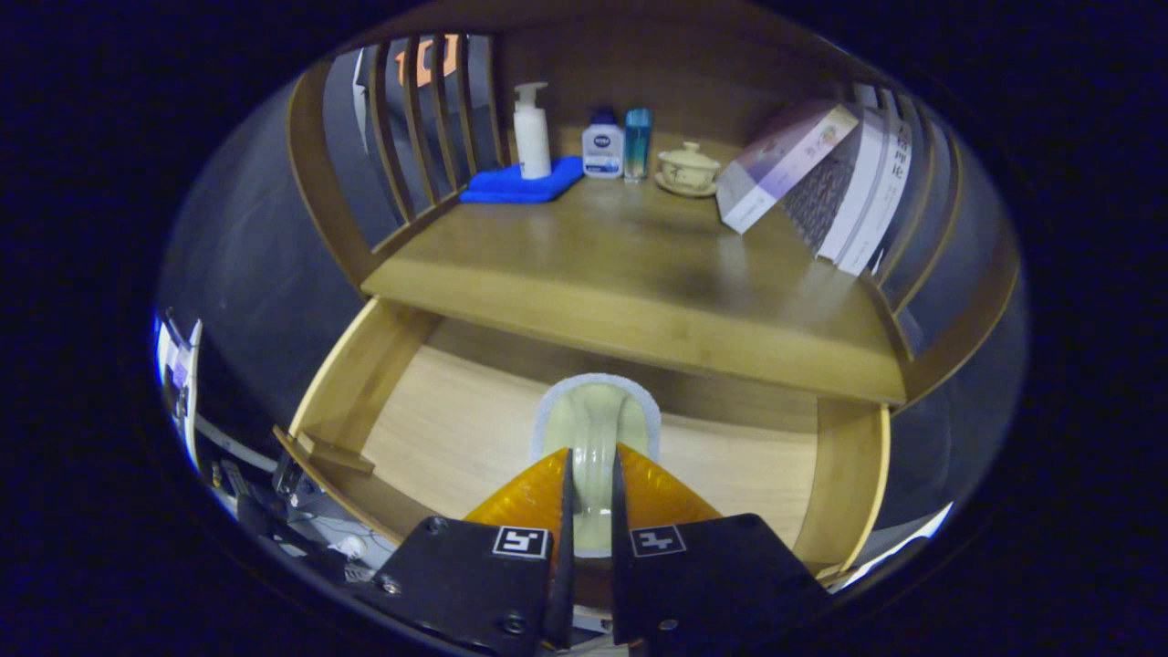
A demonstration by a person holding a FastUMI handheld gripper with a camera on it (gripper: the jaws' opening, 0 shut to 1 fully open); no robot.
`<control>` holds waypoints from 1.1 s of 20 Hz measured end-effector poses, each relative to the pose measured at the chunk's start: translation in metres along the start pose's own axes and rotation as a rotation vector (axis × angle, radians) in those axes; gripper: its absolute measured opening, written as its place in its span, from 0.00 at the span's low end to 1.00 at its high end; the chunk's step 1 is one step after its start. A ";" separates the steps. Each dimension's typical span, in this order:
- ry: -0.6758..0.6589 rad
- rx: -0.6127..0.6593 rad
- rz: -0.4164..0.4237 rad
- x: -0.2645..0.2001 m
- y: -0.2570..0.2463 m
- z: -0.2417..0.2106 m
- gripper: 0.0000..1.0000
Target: Pull open the drawer, take out the items inside it, and place them on the countertop above the cabinet.
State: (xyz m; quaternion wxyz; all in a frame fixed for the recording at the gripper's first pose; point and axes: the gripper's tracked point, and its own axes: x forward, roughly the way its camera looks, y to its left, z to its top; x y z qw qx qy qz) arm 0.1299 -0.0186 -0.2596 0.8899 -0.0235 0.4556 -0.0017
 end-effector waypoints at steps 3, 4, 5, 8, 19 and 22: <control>-0.055 0.007 -0.007 -0.014 -0.002 0.026 0.19; -0.067 0.014 -0.009 -0.018 -0.004 0.035 0.19; -0.080 0.019 -0.010 -0.019 -0.005 0.044 0.19; -0.098 0.019 -0.052 -0.016 -0.018 0.069 0.19; -0.099 0.017 -0.139 0.035 -0.045 0.130 0.19; -0.095 0.022 -0.143 0.053 -0.046 0.140 0.19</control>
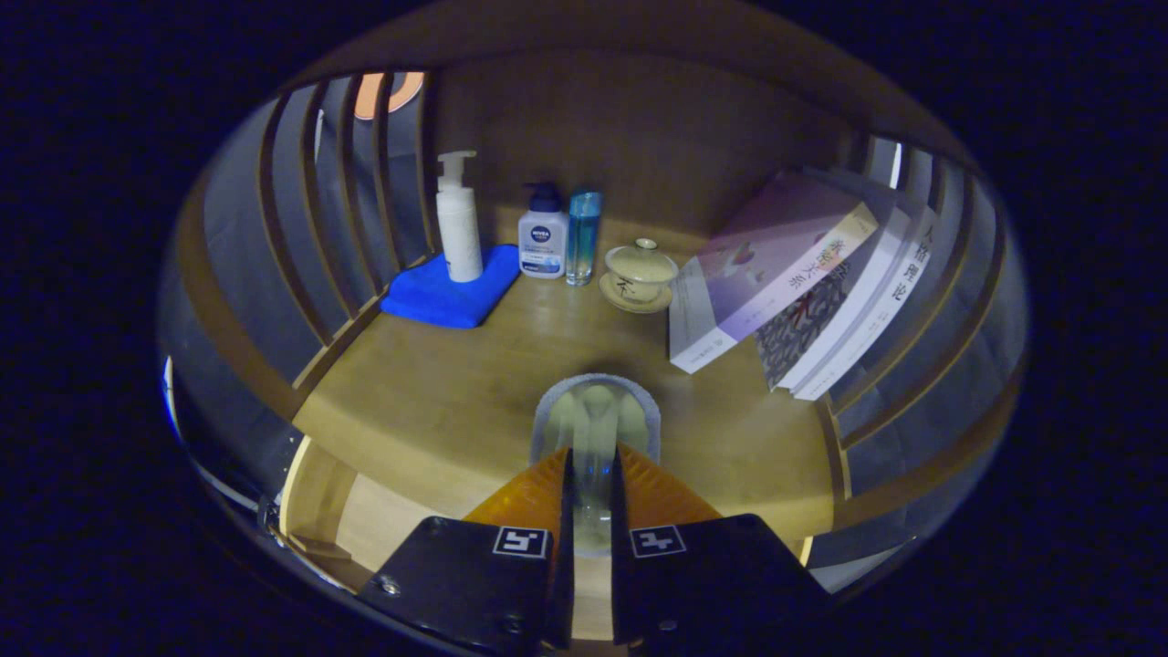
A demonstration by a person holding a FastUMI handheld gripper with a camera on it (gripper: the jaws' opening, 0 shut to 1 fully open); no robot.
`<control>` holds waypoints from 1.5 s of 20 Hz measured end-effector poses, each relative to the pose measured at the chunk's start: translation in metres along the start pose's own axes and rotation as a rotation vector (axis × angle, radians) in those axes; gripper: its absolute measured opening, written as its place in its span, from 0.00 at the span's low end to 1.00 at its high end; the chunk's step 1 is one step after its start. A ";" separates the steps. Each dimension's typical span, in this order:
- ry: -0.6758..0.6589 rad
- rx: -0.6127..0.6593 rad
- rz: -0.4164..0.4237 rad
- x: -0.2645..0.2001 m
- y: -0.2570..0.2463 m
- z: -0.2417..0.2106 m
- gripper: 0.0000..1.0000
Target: Pull open the drawer, take out the items inside it, and place them on the countertop above the cabinet.
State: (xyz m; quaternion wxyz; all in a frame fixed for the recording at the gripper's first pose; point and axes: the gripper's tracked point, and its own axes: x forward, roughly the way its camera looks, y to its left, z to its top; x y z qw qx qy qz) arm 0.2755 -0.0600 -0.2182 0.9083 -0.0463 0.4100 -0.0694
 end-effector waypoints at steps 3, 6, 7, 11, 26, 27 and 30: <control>-0.012 -0.031 -0.017 0.013 0.000 0.011 0.19; -0.024 -0.040 -0.024 0.022 0.005 0.021 0.19; -0.022 -0.037 -0.031 0.025 0.004 0.022 0.19; -0.039 -0.026 -0.044 0.037 0.004 0.026 0.19; -0.171 0.064 -0.029 0.027 -0.002 0.036 0.49; -0.189 0.062 -0.011 0.018 0.003 0.039 0.51; -0.252 0.042 0.029 -0.013 0.019 0.039 0.60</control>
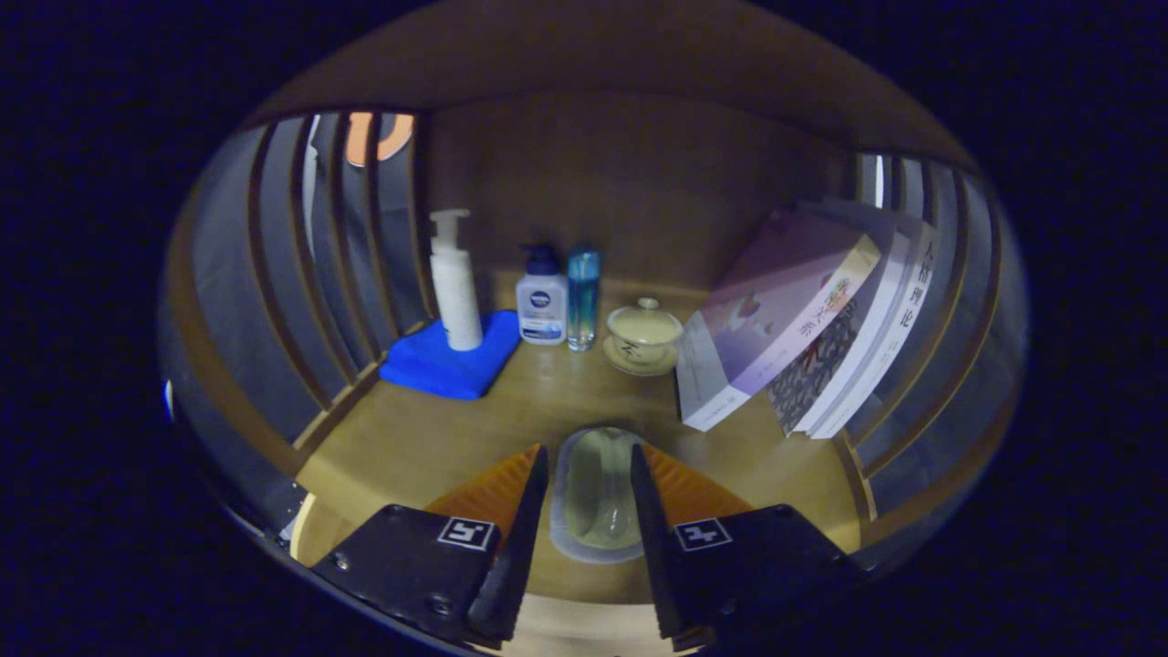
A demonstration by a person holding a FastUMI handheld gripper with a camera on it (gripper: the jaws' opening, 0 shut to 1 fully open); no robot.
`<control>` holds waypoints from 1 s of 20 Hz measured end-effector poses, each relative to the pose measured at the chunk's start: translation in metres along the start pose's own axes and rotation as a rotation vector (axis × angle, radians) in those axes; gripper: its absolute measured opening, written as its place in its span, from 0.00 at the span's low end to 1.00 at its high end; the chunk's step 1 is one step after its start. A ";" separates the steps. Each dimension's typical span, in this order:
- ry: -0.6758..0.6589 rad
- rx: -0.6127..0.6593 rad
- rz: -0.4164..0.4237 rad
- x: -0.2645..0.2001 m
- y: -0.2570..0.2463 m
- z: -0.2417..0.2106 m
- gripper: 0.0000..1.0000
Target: Pull open the drawer, take out the items inside it, and place them on the countertop above the cabinet.
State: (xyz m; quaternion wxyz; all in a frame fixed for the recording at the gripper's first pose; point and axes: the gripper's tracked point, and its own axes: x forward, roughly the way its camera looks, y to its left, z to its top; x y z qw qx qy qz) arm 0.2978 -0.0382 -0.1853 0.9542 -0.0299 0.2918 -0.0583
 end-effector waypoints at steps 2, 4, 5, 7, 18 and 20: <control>-0.037 -0.020 0.031 -0.023 0.013 -0.001 0.67; -0.067 -0.036 0.059 -0.045 0.023 -0.003 0.74; -0.078 -0.042 0.072 -0.055 0.027 -0.006 0.77; -0.108 -0.039 0.093 -0.077 0.033 -0.008 0.79; -0.328 -0.001 0.130 -0.184 0.031 -0.030 0.90; -0.374 -0.002 0.128 -0.196 0.031 -0.033 0.93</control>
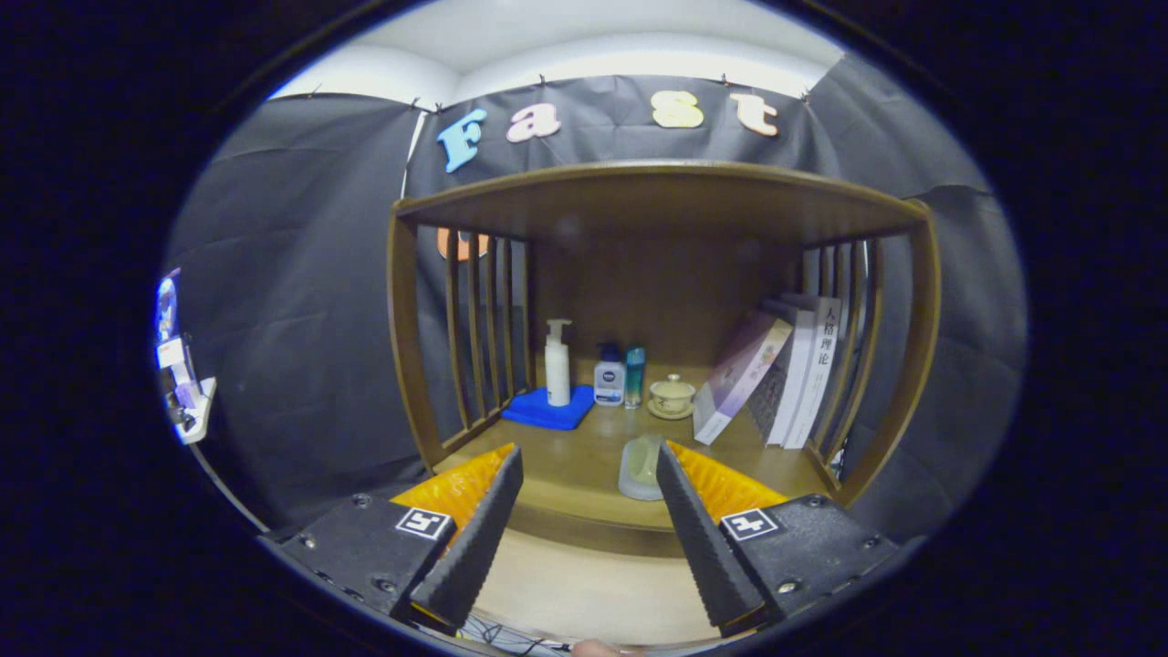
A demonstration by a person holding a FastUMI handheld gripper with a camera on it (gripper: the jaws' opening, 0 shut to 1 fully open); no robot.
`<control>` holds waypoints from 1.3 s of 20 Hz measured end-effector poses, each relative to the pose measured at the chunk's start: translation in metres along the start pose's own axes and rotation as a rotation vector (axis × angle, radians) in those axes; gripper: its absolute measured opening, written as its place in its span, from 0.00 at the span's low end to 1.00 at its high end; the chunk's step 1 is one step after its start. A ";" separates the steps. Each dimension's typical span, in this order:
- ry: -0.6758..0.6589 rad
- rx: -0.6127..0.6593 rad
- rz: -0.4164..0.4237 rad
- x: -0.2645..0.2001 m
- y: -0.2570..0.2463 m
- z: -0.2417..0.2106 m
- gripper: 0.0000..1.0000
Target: Pull open the drawer, take out the items inside it, and place them on the countertop above the cabinet.
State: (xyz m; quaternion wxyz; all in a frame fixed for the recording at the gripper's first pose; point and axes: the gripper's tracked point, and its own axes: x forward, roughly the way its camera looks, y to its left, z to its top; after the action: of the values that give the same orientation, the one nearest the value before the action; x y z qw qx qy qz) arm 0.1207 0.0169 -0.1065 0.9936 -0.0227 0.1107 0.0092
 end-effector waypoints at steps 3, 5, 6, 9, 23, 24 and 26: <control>-0.060 -0.016 -0.003 -0.020 0.004 -0.003 0.98; -0.096 -0.027 0.000 -0.032 0.009 -0.007 0.99; -0.110 -0.034 0.002 -0.036 0.011 -0.009 0.99; -0.129 -0.046 -0.001 -0.050 0.019 -0.023 0.99; -0.040 0.077 -0.075 -0.070 0.016 -0.149 0.99; -0.039 0.070 -0.089 -0.072 0.015 -0.156 0.99; -0.036 0.044 -0.123 -0.077 0.013 -0.171 0.99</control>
State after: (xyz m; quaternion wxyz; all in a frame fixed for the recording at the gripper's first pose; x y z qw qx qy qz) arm 0.0082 0.0207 -0.2569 0.9943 -0.0073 0.0911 -0.0542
